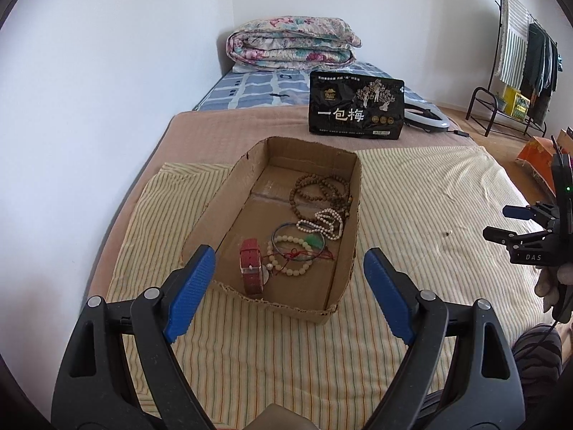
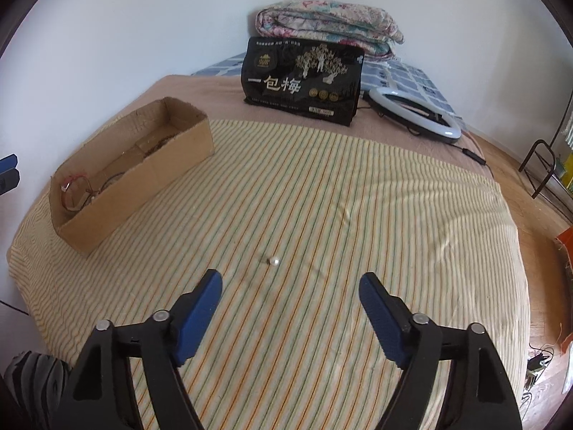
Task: Organize jewelry
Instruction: 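Move the right gripper to the small pearl earring and grasp it, then carry the pearl earring into the box and open the right gripper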
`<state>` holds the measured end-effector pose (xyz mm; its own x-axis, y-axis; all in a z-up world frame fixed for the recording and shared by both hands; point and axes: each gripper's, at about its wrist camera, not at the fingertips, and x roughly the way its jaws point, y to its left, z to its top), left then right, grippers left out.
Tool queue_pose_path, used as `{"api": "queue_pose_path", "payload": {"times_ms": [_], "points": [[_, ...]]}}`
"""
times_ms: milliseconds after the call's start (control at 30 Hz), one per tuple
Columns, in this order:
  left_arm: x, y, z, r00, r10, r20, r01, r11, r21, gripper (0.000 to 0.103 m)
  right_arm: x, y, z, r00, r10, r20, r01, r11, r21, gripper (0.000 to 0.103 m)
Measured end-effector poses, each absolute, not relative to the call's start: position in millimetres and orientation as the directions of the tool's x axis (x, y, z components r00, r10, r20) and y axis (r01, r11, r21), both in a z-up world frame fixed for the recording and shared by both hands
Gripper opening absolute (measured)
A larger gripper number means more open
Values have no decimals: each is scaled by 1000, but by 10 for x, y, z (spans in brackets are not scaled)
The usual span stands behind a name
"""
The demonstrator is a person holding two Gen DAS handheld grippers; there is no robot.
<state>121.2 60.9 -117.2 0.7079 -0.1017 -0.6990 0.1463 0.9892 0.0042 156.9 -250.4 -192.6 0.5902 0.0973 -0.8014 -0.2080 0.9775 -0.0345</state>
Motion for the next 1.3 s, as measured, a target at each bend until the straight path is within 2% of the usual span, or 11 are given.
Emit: {"api": "queue_pose_path", "payload": {"times_ms": [67, 233, 667, 1000, 1067, 1300], "points": [[1177, 663, -1256, 698, -92, -710, 137, 991, 6, 87, 1593, -2516, -2025, 558, 122, -821, -227, 974, -10, 59], [1076, 800, -1451, 675, -69, -735, 101, 995, -1, 87, 1681, -2475, -2195, 512, 170, -842, -253, 967, 41, 40], [972, 980, -1707, 625, -54, -779, 41, 998, -37, 87, 1990, -2323, -2378, 487, 154, -860, -243, 969, 36, 24], [976, 1003, -1714, 624, -59, -779, 41, 998, -43, 87, 2084, -2272, -2460, 488, 106, -866, -225, 974, -8, 18], [978, 1006, -1714, 624, -58, -779, 41, 998, -41, 87, 2099, -2267, -2484, 484, 106, -869, -227, 974, -8, 11], [980, 1044, -1713, 621, -59, -782, 30, 998, -51, 87, 2099, -2250, -2506, 489, 97, -867, -225, 974, -18, 9]]}}
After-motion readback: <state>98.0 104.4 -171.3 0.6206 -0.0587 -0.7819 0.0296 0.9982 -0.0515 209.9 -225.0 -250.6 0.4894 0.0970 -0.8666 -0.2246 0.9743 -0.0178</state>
